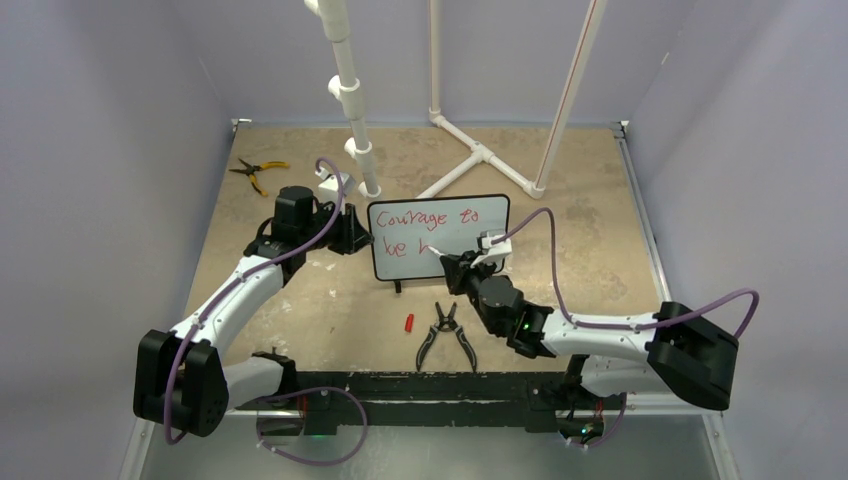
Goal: Write a sentence on the whiteboard
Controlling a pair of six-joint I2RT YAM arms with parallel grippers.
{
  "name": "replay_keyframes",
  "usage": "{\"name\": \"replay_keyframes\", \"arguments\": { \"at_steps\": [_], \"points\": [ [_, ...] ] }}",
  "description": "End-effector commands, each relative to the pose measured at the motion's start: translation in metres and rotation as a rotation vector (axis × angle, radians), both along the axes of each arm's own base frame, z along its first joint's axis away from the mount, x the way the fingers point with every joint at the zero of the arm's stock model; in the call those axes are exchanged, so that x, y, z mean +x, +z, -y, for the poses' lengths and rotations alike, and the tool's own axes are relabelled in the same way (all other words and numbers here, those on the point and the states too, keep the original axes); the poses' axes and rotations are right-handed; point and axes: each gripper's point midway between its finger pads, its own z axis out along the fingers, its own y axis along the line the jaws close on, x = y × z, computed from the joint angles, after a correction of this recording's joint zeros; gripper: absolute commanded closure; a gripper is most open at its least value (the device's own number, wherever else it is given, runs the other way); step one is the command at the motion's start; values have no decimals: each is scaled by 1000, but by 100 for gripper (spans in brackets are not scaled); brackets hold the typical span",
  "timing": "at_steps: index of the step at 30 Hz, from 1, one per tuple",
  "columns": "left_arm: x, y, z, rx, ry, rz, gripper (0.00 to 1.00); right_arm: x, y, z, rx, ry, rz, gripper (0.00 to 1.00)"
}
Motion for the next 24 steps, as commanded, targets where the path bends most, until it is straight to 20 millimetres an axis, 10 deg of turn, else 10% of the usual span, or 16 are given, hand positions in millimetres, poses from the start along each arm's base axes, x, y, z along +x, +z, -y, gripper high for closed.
{"name": "replay_keyframes", "arguments": {
  "at_steps": [1,24],
  "points": [
    [4,11,-2,-3,2,51,80,2,-13,18,-24,-71,-27,100],
    [3,8,-2,-2,-1,44,80,5,7,-9,28,15,31,100]
  ]
}}
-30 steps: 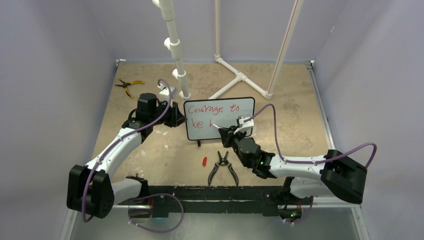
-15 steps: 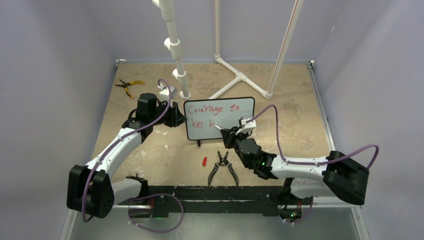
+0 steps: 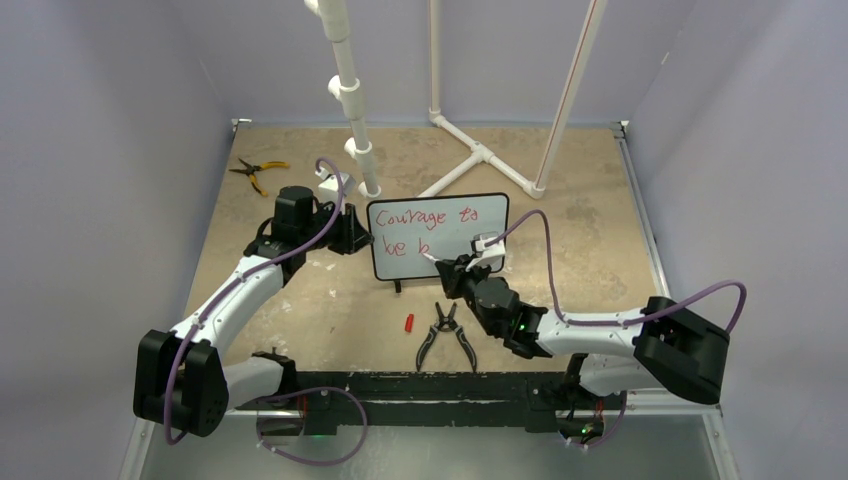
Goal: Write a sentence on the whiteboard
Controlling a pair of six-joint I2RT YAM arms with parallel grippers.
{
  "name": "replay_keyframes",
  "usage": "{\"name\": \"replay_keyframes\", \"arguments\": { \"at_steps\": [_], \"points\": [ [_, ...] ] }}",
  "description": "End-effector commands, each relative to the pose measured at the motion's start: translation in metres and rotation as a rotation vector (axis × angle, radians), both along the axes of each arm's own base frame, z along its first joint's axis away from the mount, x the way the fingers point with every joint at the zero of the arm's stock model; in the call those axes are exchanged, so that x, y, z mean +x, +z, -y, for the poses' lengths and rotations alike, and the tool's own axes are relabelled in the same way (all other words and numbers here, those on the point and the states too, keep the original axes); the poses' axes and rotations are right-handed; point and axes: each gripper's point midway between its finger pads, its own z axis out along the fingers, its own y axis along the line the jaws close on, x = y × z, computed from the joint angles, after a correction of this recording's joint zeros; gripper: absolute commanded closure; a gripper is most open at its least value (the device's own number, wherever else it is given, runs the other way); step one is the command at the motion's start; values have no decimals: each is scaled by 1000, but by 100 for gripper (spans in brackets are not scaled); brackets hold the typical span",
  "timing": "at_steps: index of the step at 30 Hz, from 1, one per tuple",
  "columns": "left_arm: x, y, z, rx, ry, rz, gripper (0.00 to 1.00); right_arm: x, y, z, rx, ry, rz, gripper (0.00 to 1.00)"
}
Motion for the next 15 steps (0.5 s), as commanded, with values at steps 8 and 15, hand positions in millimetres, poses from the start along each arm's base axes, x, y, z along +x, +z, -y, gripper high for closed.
{"name": "replay_keyframes", "arguments": {
  "at_steps": [8,15],
  "points": [
    [3,9,-2,-4,-2,45,80,-3,38,12,116,-11,64,100],
    [3,8,-2,-3,-2,43,80,2,22,25,51,-76,39,100]
  ]
}}
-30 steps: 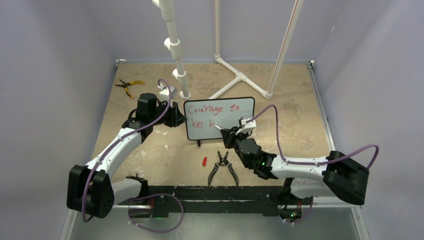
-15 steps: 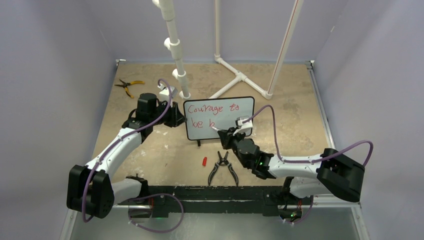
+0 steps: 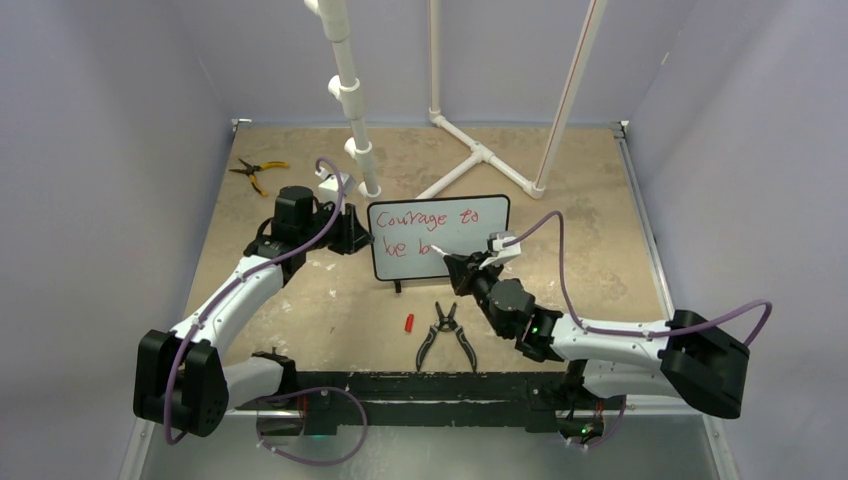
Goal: Write a sentence on the whiteboard
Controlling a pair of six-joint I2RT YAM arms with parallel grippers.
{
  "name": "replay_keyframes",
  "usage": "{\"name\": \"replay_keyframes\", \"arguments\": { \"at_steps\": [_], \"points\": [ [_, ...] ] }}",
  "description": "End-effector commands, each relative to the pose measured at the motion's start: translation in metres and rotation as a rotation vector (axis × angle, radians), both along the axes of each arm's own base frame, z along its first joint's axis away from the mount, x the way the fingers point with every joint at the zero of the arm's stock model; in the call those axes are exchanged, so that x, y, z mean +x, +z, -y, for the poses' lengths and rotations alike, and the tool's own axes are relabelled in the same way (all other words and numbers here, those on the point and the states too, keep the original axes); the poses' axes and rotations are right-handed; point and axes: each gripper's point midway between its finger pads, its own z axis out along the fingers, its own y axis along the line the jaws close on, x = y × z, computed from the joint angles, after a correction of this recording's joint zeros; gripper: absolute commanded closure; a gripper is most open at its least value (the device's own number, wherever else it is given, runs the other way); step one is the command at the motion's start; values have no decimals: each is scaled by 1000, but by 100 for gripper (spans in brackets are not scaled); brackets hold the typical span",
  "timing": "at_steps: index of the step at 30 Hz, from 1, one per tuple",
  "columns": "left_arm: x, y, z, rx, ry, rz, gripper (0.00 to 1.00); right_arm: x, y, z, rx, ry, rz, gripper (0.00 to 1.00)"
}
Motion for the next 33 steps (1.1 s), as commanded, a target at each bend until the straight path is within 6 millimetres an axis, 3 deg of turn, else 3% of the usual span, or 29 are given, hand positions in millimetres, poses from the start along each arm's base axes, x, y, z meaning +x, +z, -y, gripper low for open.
{"name": "replay_keyframes", "arguments": {
  "at_steps": [1,12,17,25,33],
  "points": [
    [3,9,-2,-4,-2,44,80,6,-10,10,-32,-62,-16,100],
    [3,8,-2,-2,1,44,80,18,-1,18,-33,-115,10,100],
    [4,9,-2,-1,2,45,80,18,1,8,-61,-63,27,100],
    [4,9,-2,-2,1,46,80,14,-18,3,-95,-31,-19,100],
    [4,9,-2,-2,-1,46,80,8,-39,16,-107,-63,-90,100]
  ]
}}
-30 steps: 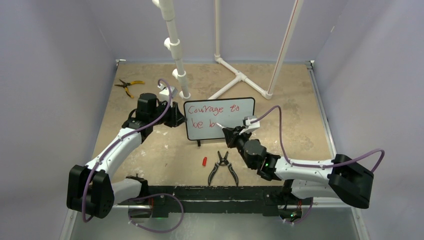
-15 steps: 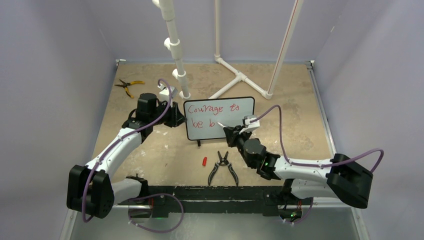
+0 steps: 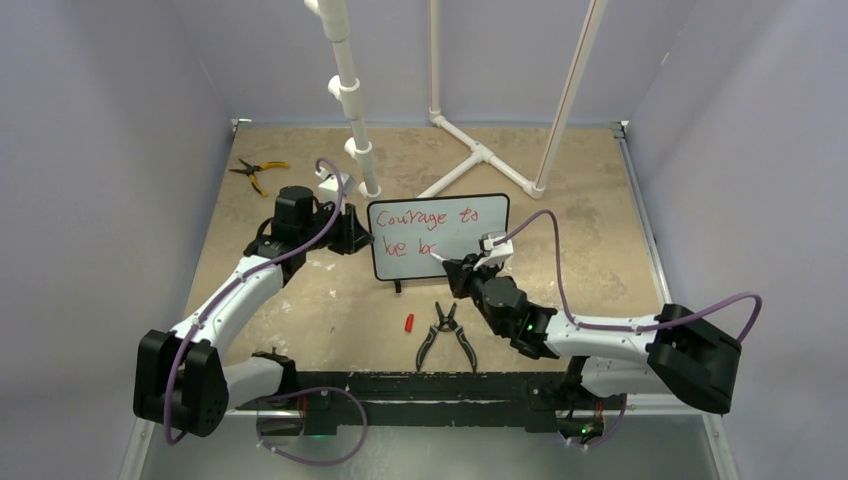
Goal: Write a sentence on the whiteboard
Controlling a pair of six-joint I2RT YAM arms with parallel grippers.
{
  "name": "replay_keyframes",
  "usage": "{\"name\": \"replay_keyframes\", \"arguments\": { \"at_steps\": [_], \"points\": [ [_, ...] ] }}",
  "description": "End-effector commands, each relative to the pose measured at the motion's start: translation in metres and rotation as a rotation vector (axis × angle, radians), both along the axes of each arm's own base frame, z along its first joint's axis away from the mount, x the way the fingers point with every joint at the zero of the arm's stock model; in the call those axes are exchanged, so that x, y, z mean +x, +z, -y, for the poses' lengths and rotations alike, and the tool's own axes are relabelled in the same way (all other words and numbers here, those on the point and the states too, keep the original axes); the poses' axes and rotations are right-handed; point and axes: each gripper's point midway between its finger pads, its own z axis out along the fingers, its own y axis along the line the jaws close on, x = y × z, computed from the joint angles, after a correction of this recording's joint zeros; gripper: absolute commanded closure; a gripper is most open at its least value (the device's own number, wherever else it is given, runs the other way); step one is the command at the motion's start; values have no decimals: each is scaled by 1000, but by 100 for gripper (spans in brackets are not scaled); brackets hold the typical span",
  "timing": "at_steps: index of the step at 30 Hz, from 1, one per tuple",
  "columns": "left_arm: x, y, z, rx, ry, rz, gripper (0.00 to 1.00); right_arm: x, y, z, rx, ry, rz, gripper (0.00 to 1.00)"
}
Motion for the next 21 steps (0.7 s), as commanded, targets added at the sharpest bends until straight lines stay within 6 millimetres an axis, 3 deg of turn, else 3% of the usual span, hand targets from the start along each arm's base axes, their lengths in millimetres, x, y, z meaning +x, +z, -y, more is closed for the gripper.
{"name": "replay_keyframes", "arguments": {
  "at_steps": [1,11,21],
  "points": [
    [3,9,-2,-3,-1,45,80,4,-11,18,-31,-76,-35,100],
    [4,9,-2,-3,-1,46,80,10,13,24,-29,-118,19,100],
    [4,9,-2,0,1,47,80,16,34,17,-4,-111,72,100]
  ]
}}
